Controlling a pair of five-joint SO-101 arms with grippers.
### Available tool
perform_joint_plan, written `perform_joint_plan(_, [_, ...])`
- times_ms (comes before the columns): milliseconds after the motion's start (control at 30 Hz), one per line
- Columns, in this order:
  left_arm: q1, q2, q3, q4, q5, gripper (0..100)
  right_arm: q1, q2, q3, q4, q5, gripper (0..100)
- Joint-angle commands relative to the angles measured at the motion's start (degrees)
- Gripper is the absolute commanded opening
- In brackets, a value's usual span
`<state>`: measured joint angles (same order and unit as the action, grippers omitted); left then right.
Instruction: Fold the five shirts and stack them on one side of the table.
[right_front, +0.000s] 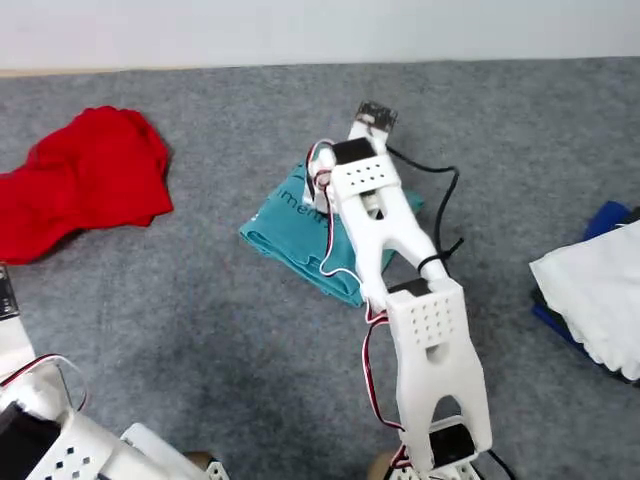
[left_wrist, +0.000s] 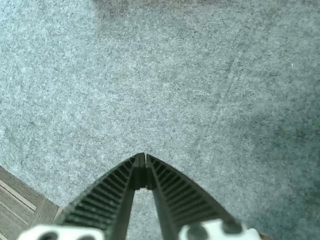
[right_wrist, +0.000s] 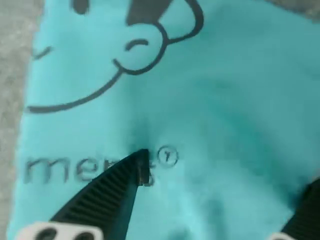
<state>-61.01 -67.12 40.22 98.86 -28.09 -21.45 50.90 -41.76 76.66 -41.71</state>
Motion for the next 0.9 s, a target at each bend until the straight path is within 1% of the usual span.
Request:
perform_joint_plan(0, [0.0,-0.44,-1.8,0.26,0.18,1,-0.13,1.71,-3.78,-2.33,-0.88,44.9])
perform_joint_plan(33, [0.0,-0.44,-1.8,0.26,0.18,1,-0.13,2.42,-3.78,-2.33,-0.88,43.4])
perform_joint_plan(100, [0.0,-0.44,-1.8,0.26,0.18,1,-0.13,3.47,-3.78,-2.07,-0.53,37.0])
perform_joint_plan(233, [0.0,-0.44,-1.8,0.26,0.18,1,0.13,5.05,-3.78,-2.07,-0.26,17.1])
perform_joint_plan(333, [0.0,-0.44,-1.8,0.18,0.18,1,0.13,4.62,-3.78,-2.07,3.25,3.2])
perform_joint_plan(367, [0.0,-0.44,-1.8,0.09,0.18,1,0.13,4.35,-3.78,-2.07,4.48,0.2])
perform_joint_plan(433, [0.0,-0.44,-1.8,0.09,0.18,1,0.57,3.65,-3.78,-0.84,5.63,1.9])
perform_joint_plan(500, [0.0,-0.44,-1.8,0.09,0.18,1,1.45,1.8,-3.78,1.27,6.07,0.7])
perform_joint_plan(633, [0.0,-0.44,-1.8,0.18,0.18,1,3.12,-4.44,-3.78,8.66,6.15,0.9])
perform_joint_plan(767, [0.0,-0.44,-1.8,0.18,0.18,1,4.35,-10.77,-3.78,13.76,10.29,0.9])
perform_joint_plan(867, [0.0,-0.44,-1.8,0.18,0.18,1,5.93,-15.52,-3.78,17.36,11.87,0.8])
